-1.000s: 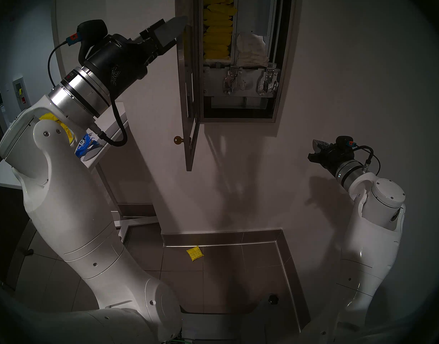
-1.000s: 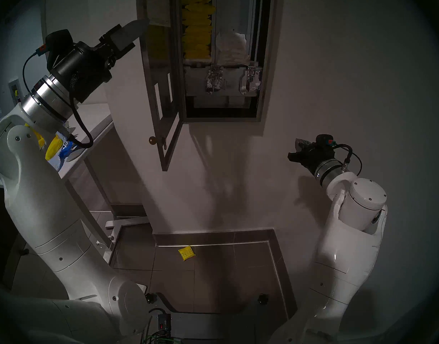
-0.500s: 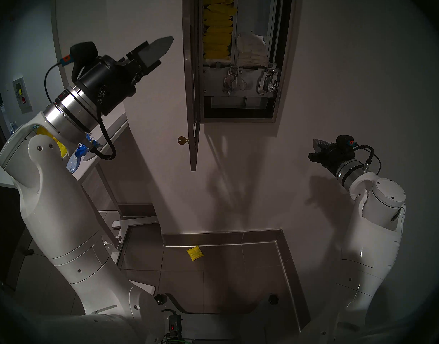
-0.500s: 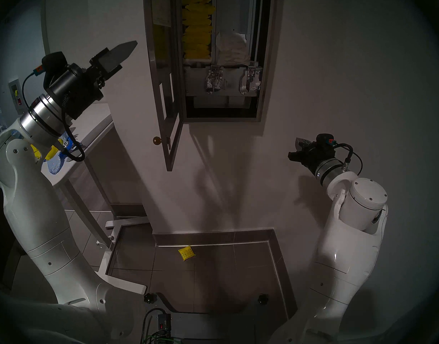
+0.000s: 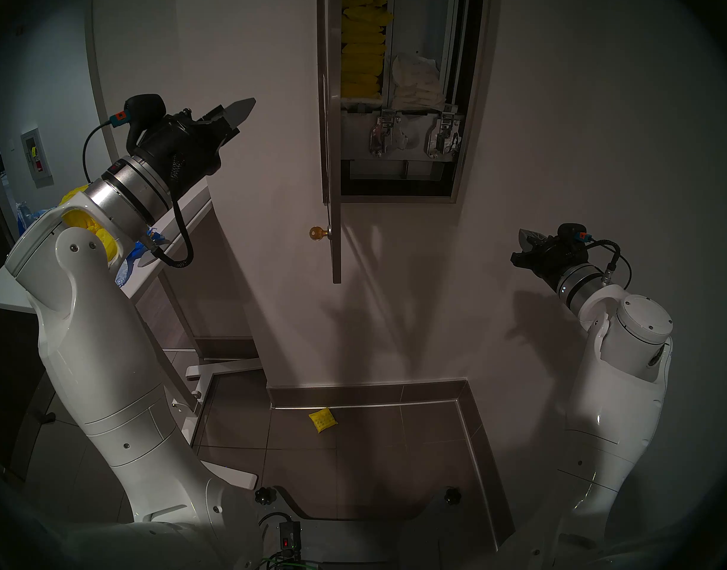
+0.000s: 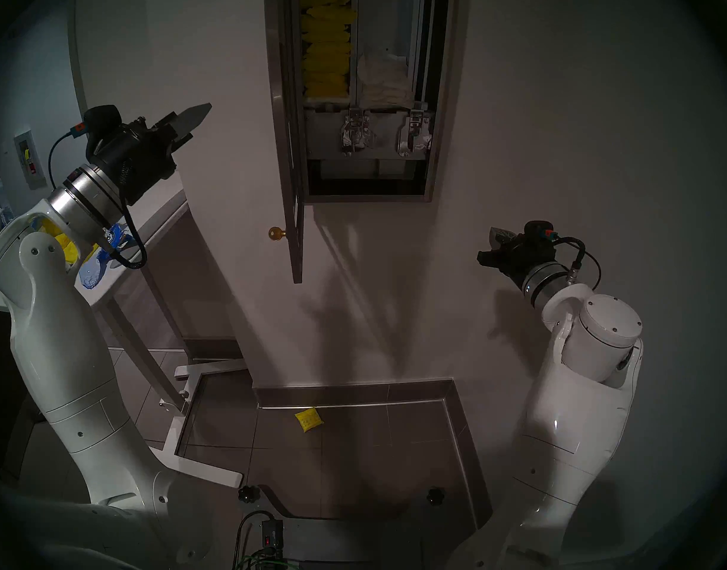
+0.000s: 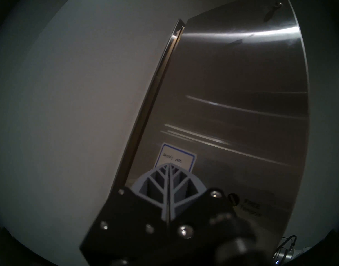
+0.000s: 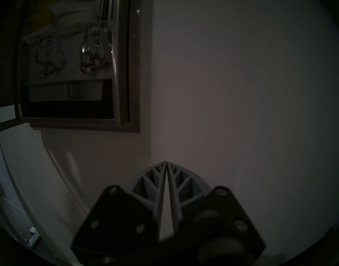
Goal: Open the dispenser door, put the pads inside, close the door
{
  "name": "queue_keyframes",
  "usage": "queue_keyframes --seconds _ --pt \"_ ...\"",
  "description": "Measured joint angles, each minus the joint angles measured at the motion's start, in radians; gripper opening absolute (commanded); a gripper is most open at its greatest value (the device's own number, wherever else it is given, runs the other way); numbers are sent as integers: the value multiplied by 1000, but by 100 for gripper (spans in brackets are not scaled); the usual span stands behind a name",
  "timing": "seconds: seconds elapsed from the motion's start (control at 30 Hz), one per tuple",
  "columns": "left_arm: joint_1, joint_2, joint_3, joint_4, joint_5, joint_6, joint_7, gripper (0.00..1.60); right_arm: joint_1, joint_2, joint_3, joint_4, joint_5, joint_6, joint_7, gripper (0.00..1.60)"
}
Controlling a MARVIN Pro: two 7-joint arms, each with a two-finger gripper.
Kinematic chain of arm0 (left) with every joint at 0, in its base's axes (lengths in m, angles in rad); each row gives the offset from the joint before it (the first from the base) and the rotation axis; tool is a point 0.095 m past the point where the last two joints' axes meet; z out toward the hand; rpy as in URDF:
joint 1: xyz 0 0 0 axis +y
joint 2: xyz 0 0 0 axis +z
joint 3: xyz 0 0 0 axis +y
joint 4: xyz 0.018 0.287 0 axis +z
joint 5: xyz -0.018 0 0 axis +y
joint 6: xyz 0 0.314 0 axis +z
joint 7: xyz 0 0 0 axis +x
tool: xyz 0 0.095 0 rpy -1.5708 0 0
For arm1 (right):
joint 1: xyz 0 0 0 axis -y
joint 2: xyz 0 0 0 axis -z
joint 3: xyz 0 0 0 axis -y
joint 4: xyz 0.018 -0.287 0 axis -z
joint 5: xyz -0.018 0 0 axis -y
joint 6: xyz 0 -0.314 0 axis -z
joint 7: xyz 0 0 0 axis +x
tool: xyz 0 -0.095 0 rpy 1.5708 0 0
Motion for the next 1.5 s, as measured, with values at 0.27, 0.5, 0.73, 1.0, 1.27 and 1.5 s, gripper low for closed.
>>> queue_keyframes --seconds 0.27,0.5,0.73,1.0,1.27,1.5 --pt "0 17 69 34 -26 0 79 0 0 0 0 -1 0 0 -1 42" --pt "-17 15 145 42 -52 0 133 0 -1 0 0 -1 1 0 -1 42" --pt "-34 2 217 44 -92 0 204 0 -1 0 0 -1 1 0 -1 42" --pt "-62 22 277 58 -125 0 274 0 -1 0 -1 -2 2 0 -2 42" --pt "-116 48 319 123 -119 0 359 0 -1 0 -1 -2 2 0 -2 42" --pt "-167 53 374 199 -84 0 445 0 -2 0 -1 -2 2 0 -3 42"
